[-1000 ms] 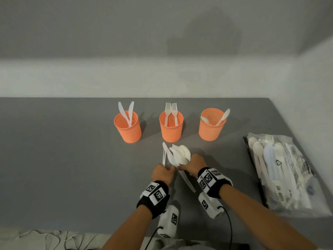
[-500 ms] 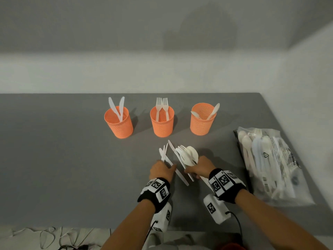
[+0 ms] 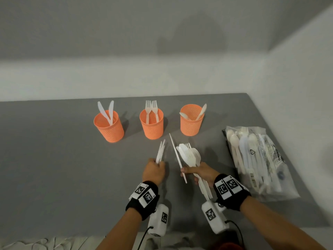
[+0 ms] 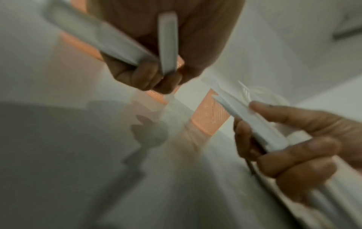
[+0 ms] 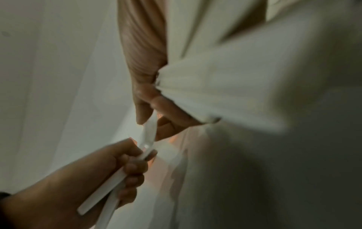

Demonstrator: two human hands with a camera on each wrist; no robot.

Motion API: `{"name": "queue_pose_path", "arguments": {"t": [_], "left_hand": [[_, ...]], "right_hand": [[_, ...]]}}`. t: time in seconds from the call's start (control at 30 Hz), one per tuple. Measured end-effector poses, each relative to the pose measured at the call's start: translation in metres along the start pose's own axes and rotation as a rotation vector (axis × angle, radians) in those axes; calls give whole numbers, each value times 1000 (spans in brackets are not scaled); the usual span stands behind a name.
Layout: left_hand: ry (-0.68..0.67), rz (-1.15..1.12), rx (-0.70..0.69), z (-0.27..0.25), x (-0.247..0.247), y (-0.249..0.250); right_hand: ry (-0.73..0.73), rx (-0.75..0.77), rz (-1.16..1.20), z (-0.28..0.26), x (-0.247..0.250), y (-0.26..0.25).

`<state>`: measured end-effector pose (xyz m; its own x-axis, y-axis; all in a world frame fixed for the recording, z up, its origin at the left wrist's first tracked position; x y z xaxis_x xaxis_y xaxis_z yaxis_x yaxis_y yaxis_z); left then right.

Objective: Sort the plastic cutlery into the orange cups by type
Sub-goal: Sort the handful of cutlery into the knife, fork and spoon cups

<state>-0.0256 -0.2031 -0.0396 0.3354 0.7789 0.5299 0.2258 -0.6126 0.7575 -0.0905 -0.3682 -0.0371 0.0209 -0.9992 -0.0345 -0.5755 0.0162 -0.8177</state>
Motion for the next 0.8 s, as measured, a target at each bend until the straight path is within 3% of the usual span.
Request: {"name": "queue_pose_path", "arguments": {"t": [0.07,0.17,0.27,0.37,0.5,0.6,0.8], "left_hand": [[36,-232,-63,-1,8,9],[-28,-451,-109,-4,16,29],[-53,-436,-164,2,28,43],[13,-429,-191,15,42,49],[100,-302,-298,27,67,55],[35,-105,-360,28,78,65],[-73,322,-491,17,87,80]], "right_hand": [[-26,39,14,3,-7,-12],[-61,103,-24,9,-20,-30],[-96,166,-47,17,-37,-50],[-135,207,-2,21,-52,-68],[-83,197,142,34,-60,-82],[5,193,318,50,-66,-88],[20,224,460,66,-98,-108]]}}
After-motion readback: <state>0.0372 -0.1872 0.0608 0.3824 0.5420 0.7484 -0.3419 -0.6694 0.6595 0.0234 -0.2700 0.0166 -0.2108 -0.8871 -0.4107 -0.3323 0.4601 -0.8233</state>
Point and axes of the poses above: each hand's wrist, its own z-axis towards the middle knuckle, its own x-axis out of the back of the hand, y = z × x, the point moved 3 cm from there along z, towards the middle knuckle, and after that the axes turned 5 degrees about -y, right-handed, at the moved point
